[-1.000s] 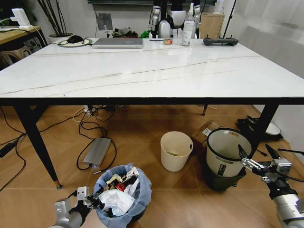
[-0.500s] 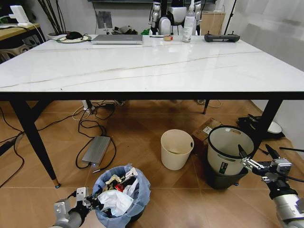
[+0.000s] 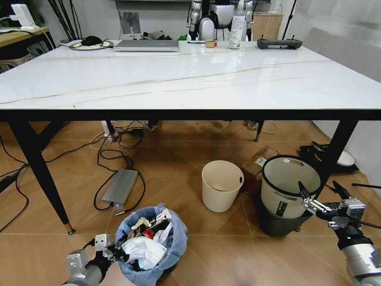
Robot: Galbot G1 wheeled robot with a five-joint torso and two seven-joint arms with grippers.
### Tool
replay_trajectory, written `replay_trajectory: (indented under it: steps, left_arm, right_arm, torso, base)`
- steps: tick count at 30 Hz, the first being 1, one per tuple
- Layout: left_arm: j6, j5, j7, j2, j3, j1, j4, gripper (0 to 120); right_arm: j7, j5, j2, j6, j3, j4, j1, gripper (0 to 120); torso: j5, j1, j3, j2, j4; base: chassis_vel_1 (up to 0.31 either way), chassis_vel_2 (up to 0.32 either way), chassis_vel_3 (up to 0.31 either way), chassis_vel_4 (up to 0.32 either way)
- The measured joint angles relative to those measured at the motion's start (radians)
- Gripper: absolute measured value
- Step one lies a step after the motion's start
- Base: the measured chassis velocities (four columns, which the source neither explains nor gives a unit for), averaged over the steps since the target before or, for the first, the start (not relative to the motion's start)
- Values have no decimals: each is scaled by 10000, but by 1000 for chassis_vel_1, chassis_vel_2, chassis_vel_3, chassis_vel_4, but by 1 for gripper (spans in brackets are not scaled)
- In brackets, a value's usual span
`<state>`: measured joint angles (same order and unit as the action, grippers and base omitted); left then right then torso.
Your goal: Pick up the trash bin and place the trash from the table into it.
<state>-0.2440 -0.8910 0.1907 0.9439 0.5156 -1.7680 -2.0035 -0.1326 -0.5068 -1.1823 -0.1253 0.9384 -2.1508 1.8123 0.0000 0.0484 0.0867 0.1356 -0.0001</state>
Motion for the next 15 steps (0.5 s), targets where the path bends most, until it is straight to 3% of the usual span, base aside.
replay_trajectory:
  steps: [15]
  left_arm:
    - [-1, -1, 21, 176, -158, 708, 1130, 0]
  right_arm:
    - [0, 0, 0, 0, 0, 0, 0, 100]
  torso:
    - [0, 14, 45, 62, 0]
  base:
    - [0, 0, 0, 0]
